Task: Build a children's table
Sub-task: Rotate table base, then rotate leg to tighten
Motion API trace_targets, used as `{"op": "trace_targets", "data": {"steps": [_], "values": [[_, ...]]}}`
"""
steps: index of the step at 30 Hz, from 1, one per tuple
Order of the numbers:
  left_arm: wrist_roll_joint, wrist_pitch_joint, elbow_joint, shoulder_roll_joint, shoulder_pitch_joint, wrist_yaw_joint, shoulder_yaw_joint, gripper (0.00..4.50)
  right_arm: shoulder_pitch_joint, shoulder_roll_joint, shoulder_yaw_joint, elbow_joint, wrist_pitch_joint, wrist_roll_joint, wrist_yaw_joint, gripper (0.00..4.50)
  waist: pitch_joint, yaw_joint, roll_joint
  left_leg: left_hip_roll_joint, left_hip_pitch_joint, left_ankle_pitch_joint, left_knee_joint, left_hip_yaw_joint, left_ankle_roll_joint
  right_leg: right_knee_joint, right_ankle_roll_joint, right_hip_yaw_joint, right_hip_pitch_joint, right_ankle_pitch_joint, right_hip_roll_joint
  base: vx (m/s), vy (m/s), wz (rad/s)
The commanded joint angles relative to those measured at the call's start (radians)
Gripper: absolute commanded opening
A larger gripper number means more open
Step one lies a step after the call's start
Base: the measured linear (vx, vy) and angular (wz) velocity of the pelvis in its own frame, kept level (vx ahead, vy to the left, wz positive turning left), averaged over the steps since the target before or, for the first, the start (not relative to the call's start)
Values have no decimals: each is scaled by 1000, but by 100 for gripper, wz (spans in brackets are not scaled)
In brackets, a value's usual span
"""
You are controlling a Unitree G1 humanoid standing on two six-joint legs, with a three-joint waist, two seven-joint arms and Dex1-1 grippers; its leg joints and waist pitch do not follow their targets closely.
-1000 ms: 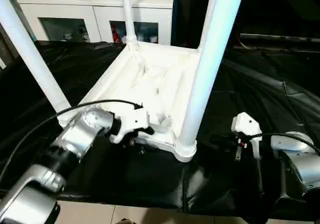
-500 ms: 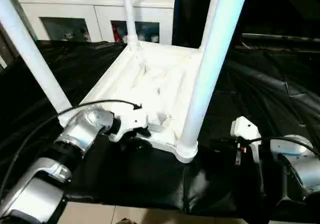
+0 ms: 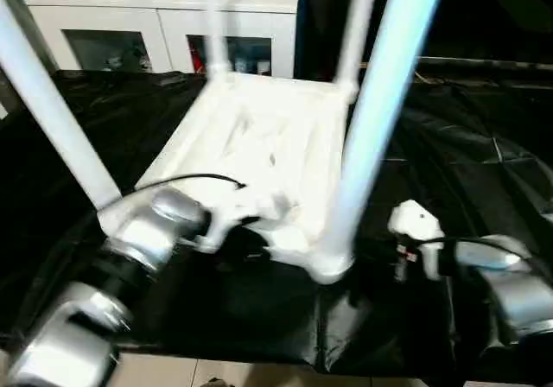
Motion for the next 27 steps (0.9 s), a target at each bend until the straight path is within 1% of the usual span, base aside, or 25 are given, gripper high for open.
{"op": "trace_targets", "data": {"steps": [1,2,3,5,6,7,8,9,10,11,12,13,14,15,16,17,18,19,20,21,22,23,24,25,27], "values": [[12,76,-5,-2,25,105,36,50,-10,7,-9,-1,5,2,-13,0,-69,2,-19,52,15,-252,-68,-28,48,-84,-232,41,50,-318,-64,0,0,0],[36,127,-42,-19,42,162,38,48,-5,14,-11,-11,9,9,-20,0,-68,-2,-23,51,14,-260,-68,-28,48,-88,-211,40,50,-359,-64,0,0,0],[53,151,-61,-26,52,191,35,42,-2,20,-11,-19,16,12,-26,0,-68,-5,-20,52,14,-261,-70,-31,48,-88,-200,40,50,-376,-63,0,0,0],[76,171,-81,-41,63,243,37,32,1,32,-13,-30,29,18,-38,0,-67,-14,-21,50,15,-276,-69,-31,51,-93,-189,38,46,-395,-59,0,0,0],[84,179,-99,-48,71,260,37,30,2,39,-13,-38,35,21,-45,0,-66,-17,-25,49,13,-280,-69,-31,53,-96,-184,37,46,-404,-58,0,0,0],[87,196,-123,-52,80,273,38,30,3,44,-12,-42,37,23,-52,0,-64,-22,-23,48,10,-287,-70,-33,52,-97,-173,35,48,-427,-58,0,0,0],[87,196,-123,-52,80,273,38,23,3,44,-12,-42,37,23,-52,0,-64,-28,-23,47,5,-292,-72,-37,50,-98,-160,33,50,-452,-59,0,0,0],[87,173,-140,-49,88,262,29,23,7,47,-10,-49,37,23,-52,0,-63,-35,-28,45,2,-305,-73,-39,49,-103,-138,29,50,-495,-58,0,0,0],[86,134,-158,-38,96,237,12,17,11,50,-7,-54,33,27,-49,0,-62,-37,-28,44,1,-308,-72,-40,47,-105,-129,29,50,-512,-60,0,0,0],[85,107,-170,-30,101,219,-1,12,16,51,-7,-61,30,36,-41,0,-63,-40,-26,45,-1,-310,-73,-43,45,-107,-116,28,50,-528,-61,0,0,0],[71,57,-180,-23,110,184,-10,6,20,53,-10,-69,30,49,-30,0,-64,-39,-24,46,2,-313,-74,-45,44,-109,-115,28,48,-529,-62,0,0,0],[68,45,-183,-21,112,176,-12,2,21,54,-10,-71,30,52,-27,0,-65,-37,-24,47,6,-316,-73,-44,49,-111,-122,31,43,-510,-63,0,0,0],[55,21,-196,-15,120,155,-16,0,24,59,-21,-81,41,76,-12,18,-66,-36,-22,50,11,-313,-73,-41,49,-107,-138,34,39,-473,-60,0,0,0],[35,-27,-206,-14,133,129,-13,0,27,74,-48,-99,59,123,3,18,-68,-33,-19,52,18,-309,-71,-38,55,-104,-159,38,36,-420,-59,0,0,0],[35,-27,-206,-14,133,129,-13,0,27,74,-48,-99,59,123,3,29,-69,-31,-19,52,18,-307,-71,-37,58,-99,-171,39,36,-391,-57,0,0,0],[26,-24,-208,-16,137,124,-9,0,24,84,-63,-102,66,144,4,29,-68,-30,-16,54,19,-310,-74,-36,58,-96,-190,38,36,-358,-54,0,0,0],[23,-23,-209,-16,139,122,-9,0,20,87,-68,-99,68,151,4,44,-68,-30,-17,54,18,-307,-74,-35,59,-94,-197,39,38,-344,-55,0,0,0],[15,-22,-209,-16,142,115,-7,0,13,91,-72,-89,58,149,-2,53,-69,-28,-17,54,12,-295,-75,-37,56,-88,-205,37,43,-326,-57,0,0,0],[8,-13,-209,-18,145,112,-2,0,5,95,-75,-77,49,146,-12,60,-69,-29,-17,53,13,-294,-75,-35,53,-89,-207,37,42,-322,-57,0,0,0],[7,-21,-206,-17,147,110,2,0,-2,99,-79,-71,55,162,-8,66,-69,-29,-21,52,13,-291,-74,-34,53,-88,-205,38,44,-327,-58,0,0,0],[7,-21,-206,-17,147,110,2,0,-2,99,-79,-71,55,162,-8,74,-68,-29,-20,52,13,-290,-74,-35,53,-89,-203,38,44,-333,-60,0,0,0],[5,-28,-204,-14,149,106,4,0,1,91,-67,-80,72,174,19,84,-68,-30,-20,52,12,-290,-74,-35,52,-90,-198,38,44,-347,-60,0,0,0],[5,-28,-204,-14,149,106,4,0,1,91,-67,-80,73,174,19,84,-68,-31,-23,51,13,-291,-73,-34,53,-92,-196,38,45,-353,-59,0,0,0],[4,-39,-201,-10,151,102,4,0,7,82,-55,-90,85,177,42,94,-68,-29,-21,51,14,-289,-73,-34,54,-92,-193,39,44,-363,-60,0,0,0],[5,-50,-199,-4,152,94,2,0,13,77,-44,-100,101,184,65,115,-68,-26,-23,52,13,-275,-72,-34,58,-91,-188,40,44,-357,-60,0,0,0]]}}
